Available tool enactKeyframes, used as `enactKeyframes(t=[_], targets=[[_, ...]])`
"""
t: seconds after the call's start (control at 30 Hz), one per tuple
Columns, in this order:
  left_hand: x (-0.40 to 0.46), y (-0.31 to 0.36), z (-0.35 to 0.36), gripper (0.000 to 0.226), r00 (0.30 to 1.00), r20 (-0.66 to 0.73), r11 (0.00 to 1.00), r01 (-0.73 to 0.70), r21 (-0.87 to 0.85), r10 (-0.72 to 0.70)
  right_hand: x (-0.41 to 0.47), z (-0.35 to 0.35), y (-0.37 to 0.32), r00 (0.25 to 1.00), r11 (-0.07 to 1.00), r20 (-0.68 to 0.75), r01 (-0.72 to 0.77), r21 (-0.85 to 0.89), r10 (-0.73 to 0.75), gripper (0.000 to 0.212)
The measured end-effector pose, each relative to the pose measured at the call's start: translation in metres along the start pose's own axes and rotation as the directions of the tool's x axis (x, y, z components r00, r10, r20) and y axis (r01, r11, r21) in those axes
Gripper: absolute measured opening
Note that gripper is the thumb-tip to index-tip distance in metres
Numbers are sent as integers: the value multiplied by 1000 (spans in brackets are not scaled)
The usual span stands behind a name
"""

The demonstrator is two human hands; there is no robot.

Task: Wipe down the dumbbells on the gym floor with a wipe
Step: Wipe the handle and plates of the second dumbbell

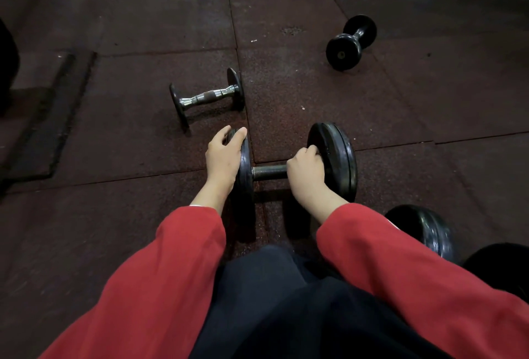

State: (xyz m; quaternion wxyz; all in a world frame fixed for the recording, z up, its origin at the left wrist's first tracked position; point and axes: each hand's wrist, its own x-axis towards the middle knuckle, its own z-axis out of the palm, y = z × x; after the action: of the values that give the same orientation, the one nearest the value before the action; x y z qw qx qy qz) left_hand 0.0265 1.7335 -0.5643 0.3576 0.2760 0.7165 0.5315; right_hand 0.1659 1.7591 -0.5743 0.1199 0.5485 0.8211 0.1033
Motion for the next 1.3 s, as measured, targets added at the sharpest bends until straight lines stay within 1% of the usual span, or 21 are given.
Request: enactKeyframes(t=[0.23,0.3,0.37,0.43,0.53,0.57,0.6,0.63,0.67,0.7,0.73,0.83,0.9,0.93,1.0,1.07,1.13,1.17,1.23,1.27,1.3], targets=[[1,-1,1,52,1000,-5,1000,-6,-9,6,-22,3,-20,985,985,82,-145,-98,154,32],[2,-1,1,52,1000,-15,1000,-5,-17,4,-34,8,-25,983,991,125,-126,-51,132,33],[3,-1,2,53,1000,-16,1000,5,-22,-5,-49,11,-26,984,996,165,-73,50,64,35],[4,-2,2,53,1000,-15,1000,9,-24,-9,-55,11,-18,988,991,139,-79,109,64,36],[6,-2,2,53,1000,-12,1000,6,-17,-6,-50,2,-5,985,964,74,-170,203,158,37],[6,-3,2,53,1000,-14,1000,6,-19,-6,-46,-3,-3,983,962,16,-183,203,183,38],[7,-4,3,53,1000,-16,1000,4,-24,-5,-42,-10,-4,975,966,-67,-201,163,214,39],[7,-4,3,53,1000,-16,1000,3,-28,-3,-39,-19,-5,969,962,-71,-225,158,238,38],[7,-3,3,53,1000,-17,1000,4,-27,-4,-37,-23,-7,970,959,-23,-234,163,241,34],[7,-3,3,53,1000,-16,1000,4,-26,-5,-34,-19,-10,974,963,-12,-223,150,227,30],[7,-3,3,53,1000,-15,1000,5,-24,-5,-32,-14,-14,973,963,11,-229,140,229,31],[6,-4,3,53,1000,-16,1000,-2,-27,2,-30,1,-19,977,975,22,-215,58,214,50],[6,-4,3,54,1000,-9,1000,-3,-30,2,-25,0,-18,982,983,-33,-184,25,185,56],[6,-5,2,54,1000,-4,1000,-3,-28,3,-21,-5,-17,984,984,-22,-178,5,178,57],[6,-5,2,54,1000,0,1000,-6,-23,6,-14,0,-14,987,988,-43,-152,17,153,47],[6,-6,2,54,1000,-3,1000,-8,-23,8,-16,2,-16,988,989,30,-149,7,149,33],[6,-6,2,53,1000,-7,999,-12,-31,11,-21,-4,-20,978,983,107,-178,-43,182,29],[6,-6,2,53,1000,-9,999,-12,-31,12,-22,-4,-21,980,985,99,-170,-34,172,32],[6,-6,2,54,1000,-7,1000,-6,-26,6,-18,0,-21,989,989,12,-146,1,146,49],[6,-6,2,54,1000,-5,1000,-5,-25,5,-16,-2,-21,989,989,-6,-148,5,148,56],[6,-6,2,55,1000,-5,1000,-3,-26,3,-15,-6,-20,988,988,11,-154,1,154,59]])
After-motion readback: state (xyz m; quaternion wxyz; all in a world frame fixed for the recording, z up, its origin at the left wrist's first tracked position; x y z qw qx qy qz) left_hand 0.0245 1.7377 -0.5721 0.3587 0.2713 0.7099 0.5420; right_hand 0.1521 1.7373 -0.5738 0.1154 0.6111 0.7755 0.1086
